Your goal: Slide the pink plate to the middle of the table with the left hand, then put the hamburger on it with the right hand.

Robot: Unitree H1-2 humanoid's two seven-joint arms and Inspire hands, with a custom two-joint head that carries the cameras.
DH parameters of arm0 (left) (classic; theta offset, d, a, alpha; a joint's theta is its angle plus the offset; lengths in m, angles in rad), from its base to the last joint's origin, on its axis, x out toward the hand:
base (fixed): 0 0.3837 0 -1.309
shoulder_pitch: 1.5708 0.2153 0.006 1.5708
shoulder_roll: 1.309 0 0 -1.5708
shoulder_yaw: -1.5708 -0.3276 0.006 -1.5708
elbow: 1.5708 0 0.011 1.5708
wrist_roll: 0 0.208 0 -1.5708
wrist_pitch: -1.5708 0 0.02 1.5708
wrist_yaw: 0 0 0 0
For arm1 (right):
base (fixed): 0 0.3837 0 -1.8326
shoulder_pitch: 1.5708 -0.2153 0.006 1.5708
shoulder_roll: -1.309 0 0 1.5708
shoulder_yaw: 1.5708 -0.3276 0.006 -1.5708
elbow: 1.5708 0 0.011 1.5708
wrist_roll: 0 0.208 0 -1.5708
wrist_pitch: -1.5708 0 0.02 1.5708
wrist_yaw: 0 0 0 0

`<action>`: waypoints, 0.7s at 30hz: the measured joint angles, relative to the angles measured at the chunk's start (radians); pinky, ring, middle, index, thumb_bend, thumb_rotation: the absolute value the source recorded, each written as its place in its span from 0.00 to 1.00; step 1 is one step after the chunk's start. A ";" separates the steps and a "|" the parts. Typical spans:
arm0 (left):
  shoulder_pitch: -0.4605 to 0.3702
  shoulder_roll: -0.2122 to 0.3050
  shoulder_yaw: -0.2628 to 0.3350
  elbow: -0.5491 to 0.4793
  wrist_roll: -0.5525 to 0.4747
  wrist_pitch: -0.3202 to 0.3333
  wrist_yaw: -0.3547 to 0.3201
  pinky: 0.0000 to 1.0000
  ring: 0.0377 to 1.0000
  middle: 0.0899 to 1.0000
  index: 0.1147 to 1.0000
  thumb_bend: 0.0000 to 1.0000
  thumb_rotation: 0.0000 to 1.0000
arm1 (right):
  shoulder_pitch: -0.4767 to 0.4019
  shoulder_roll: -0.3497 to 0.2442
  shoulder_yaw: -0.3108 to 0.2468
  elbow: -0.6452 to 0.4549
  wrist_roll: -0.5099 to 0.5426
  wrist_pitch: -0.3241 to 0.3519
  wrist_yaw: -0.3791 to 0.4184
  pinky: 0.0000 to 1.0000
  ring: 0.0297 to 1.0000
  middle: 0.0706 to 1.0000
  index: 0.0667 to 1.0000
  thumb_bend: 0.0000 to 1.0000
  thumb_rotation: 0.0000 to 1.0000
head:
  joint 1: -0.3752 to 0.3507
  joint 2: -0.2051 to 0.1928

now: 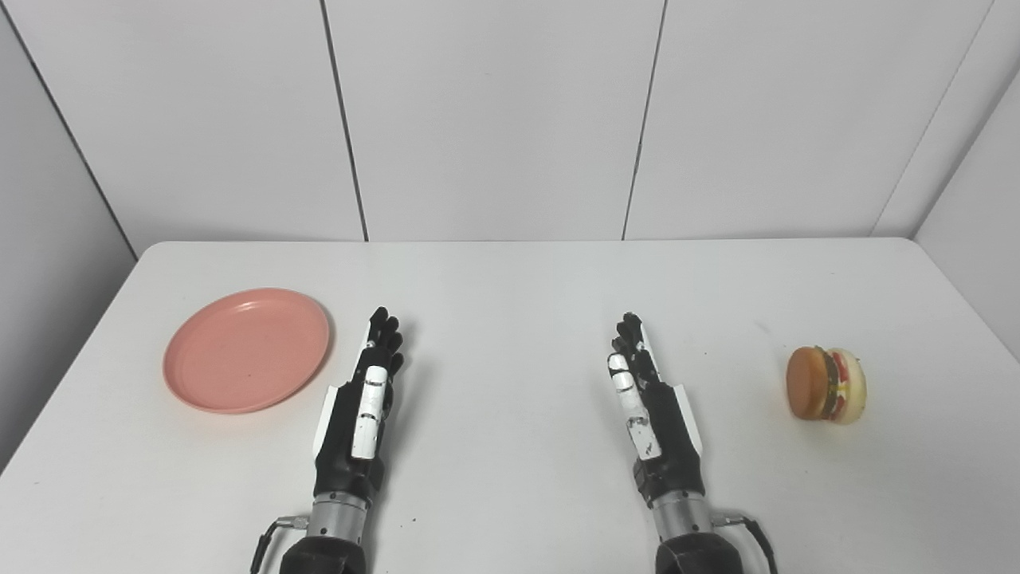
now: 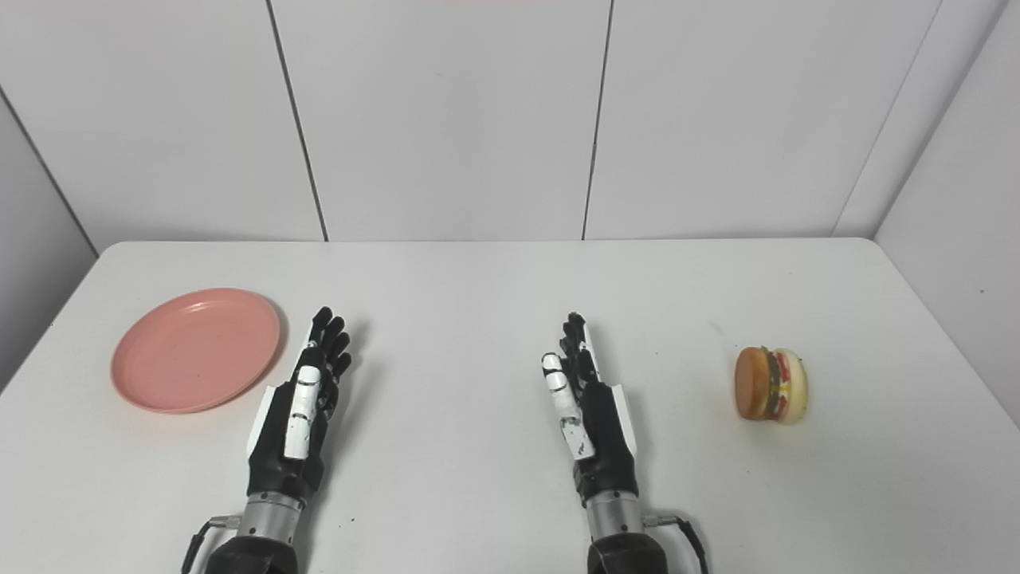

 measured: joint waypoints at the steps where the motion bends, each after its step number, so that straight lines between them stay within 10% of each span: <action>1: 0.000 0.001 0.000 0.000 0.000 0.002 0.000 1.00 1.00 1.00 1.00 0.50 1.00 | 0.000 0.000 0.000 0.000 0.000 0.000 0.000 1.00 1.00 1.00 1.00 0.59 0.85 | -0.003 0.000; 21: 0.000 -0.002 -0.004 -0.011 0.025 0.062 0.002 1.00 1.00 1.00 1.00 0.51 1.00 | 0.001 -0.005 0.003 -0.003 0.014 0.000 0.002 1.00 1.00 1.00 1.00 0.58 0.85 | 0.046 0.000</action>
